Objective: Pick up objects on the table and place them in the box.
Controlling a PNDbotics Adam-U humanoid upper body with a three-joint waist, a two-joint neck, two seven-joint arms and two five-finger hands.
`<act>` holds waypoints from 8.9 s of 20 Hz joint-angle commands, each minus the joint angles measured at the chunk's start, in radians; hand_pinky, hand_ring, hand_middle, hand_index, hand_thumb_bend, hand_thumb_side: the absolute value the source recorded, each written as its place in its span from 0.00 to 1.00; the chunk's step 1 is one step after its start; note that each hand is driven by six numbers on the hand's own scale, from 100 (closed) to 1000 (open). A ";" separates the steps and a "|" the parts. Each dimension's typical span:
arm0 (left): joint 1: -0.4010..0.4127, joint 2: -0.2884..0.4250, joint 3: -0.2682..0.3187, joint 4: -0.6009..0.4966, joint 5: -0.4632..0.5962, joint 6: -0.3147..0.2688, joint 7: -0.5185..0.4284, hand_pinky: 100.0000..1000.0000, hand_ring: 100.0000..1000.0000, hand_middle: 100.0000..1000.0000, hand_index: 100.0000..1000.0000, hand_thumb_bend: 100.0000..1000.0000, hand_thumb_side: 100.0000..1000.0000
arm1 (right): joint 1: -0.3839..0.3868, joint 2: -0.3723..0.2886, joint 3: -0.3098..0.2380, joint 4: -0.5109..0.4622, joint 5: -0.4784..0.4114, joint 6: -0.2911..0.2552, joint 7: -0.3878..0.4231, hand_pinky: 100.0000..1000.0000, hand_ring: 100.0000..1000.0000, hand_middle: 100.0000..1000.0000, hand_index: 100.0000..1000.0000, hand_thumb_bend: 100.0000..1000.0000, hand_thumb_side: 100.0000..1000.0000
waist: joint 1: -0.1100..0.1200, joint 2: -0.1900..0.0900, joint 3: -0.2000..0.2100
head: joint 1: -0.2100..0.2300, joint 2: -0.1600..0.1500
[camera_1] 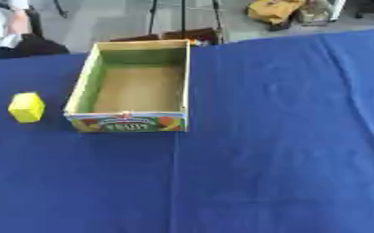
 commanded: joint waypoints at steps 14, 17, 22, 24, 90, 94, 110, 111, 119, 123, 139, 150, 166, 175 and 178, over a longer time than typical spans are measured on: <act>0.001 0.198 -0.007 -0.017 -0.009 0.074 -0.031 0.78 0.91 0.85 0.99 0.03 1.00 | -0.009 -0.008 0.004 -0.018 -0.010 -0.002 0.007 0.66 0.67 0.65 0.80 0.00 1.00 | -0.008 -0.025 -0.011 | 0.005 0.000; 0.000 0.241 -0.011 -0.017 0.001 0.106 -0.041 0.78 0.91 0.85 0.99 0.02 1.00 | -0.009 -0.007 0.005 -0.018 -0.010 -0.003 0.008 0.66 0.67 0.65 0.80 0.00 1.00 | -0.011 -0.026 -0.014 | -0.010 0.001; 0.007 0.322 -0.014 -0.017 0.004 0.168 -0.067 0.77 0.91 0.86 1.00 0.00 1.00 | -0.009 -0.009 0.007 -0.018 -0.011 -0.003 0.009 0.66 0.67 0.65 0.80 0.00 1.00 | -0.013 -0.026 -0.014 | -0.019 0.000; 0.008 0.355 -0.012 -0.014 0.000 0.196 -0.080 0.77 0.91 0.86 1.00 0.00 1.00 | -0.008 -0.009 0.007 -0.018 -0.011 -0.003 0.010 0.66 0.67 0.65 0.80 0.00 1.00 | -0.012 -0.027 -0.014 | -0.015 -0.001; -0.533 0.624 -0.223 0.950 -0.615 0.225 -1.186 0.89 1.00 1.00 1.00 0.27 0.54 | -0.005 -0.028 0.030 -0.018 -0.059 -0.010 0.073 0.67 0.66 0.61 0.78 0.00 1.00 | 0.025 0.009 -0.082 | 0.091 -0.059; -0.540 0.623 -0.210 0.982 -0.641 0.235 -1.192 0.88 1.00 1.00 1.00 0.15 0.48 | -0.008 -0.031 0.030 -0.018 -0.062 -0.011 0.074 0.67 0.66 0.60 0.78 0.00 1.00 | 0.027 0.021 -0.087 | 0.099 -0.070; -0.546 0.616 -0.165 1.052 -0.649 0.274 -1.179 0.88 1.00 1.00 1.00 0.25 0.53 | -0.015 -0.040 0.029 -0.018 -0.072 -0.010 0.076 0.67 0.66 0.58 0.75 0.00 1.00 | 0.037 0.062 -0.105 | 0.127 -0.108; -0.547 0.616 -0.163 1.053 -0.648 0.274 -1.175 0.88 1.00 1.00 1.00 0.25 0.53 | -0.015 -0.040 0.029 -0.018 -0.073 -0.010 0.076 0.67 0.66 0.58 0.75 0.00 1.00 | 0.037 0.064 -0.107 | 0.128 -0.110; -0.548 0.617 -0.166 1.055 -0.641 0.276 -1.182 0.80 0.94 1.00 1.00 0.11 0.47 | -0.016 -0.042 0.026 -0.018 -0.077 -0.007 0.073 0.67 0.66 0.57 0.74 0.00 1.00 | 0.040 0.077 -0.109 | 0.132 -0.116; -0.550 0.619 -0.164 1.056 -0.622 0.281 -1.199 0.80 0.95 1.00 1.00 0.15 0.49 | -0.015 -0.042 0.025 -0.018 -0.077 -0.003 0.072 0.67 0.66 0.57 0.74 0.00 1.00 | 0.040 0.079 -0.107 | 0.131 -0.116; -0.557 0.646 -0.161 1.028 -0.619 0.311 -1.250 0.83 1.00 1.00 1.00 0.07 0.45 | -0.007 -0.040 0.022 -0.018 -0.085 0.007 0.070 0.67 0.65 0.56 0.73 0.00 0.99 | 0.049 0.076 -0.101 | 0.133 -0.118; -0.539 0.666 -0.170 1.028 -0.684 0.295 -1.254 0.83 1.00 1.00 1.00 0.29 0.49 | -0.006 -0.040 0.019 -0.018 -0.092 0.011 0.067 0.67 0.65 0.55 0.72 0.00 0.99 | 0.052 0.083 -0.099 | 0.130 -0.123; -0.548 0.655 -0.163 1.025 -0.713 0.294 -1.252 0.77 0.92 1.00 1.00 0.13 0.44 | -0.006 -0.036 0.017 -0.018 -0.109 0.014 0.070 0.67 0.65 0.54 0.72 0.00 0.98 | 0.052 0.097 -0.101 | 0.132 -0.132; -0.544 0.651 -0.161 1.030 -0.711 0.290 -1.215 0.70 0.83 0.85 0.98 0.07 0.42 | -0.007 -0.035 0.014 -0.018 -0.118 0.021 0.067 0.68 0.65 0.54 0.71 0.00 0.98 | 0.050 0.099 -0.103 | 0.129 -0.136; -0.544 0.648 -0.161 1.031 -0.700 0.284 -1.193 0.67 0.80 0.80 0.91 0.08 0.43 | -0.007 -0.034 0.013 -0.018 -0.120 0.024 0.065 0.68 0.65 0.53 0.71 0.00 0.98 | 0.049 0.099 -0.106 | 0.128 -0.137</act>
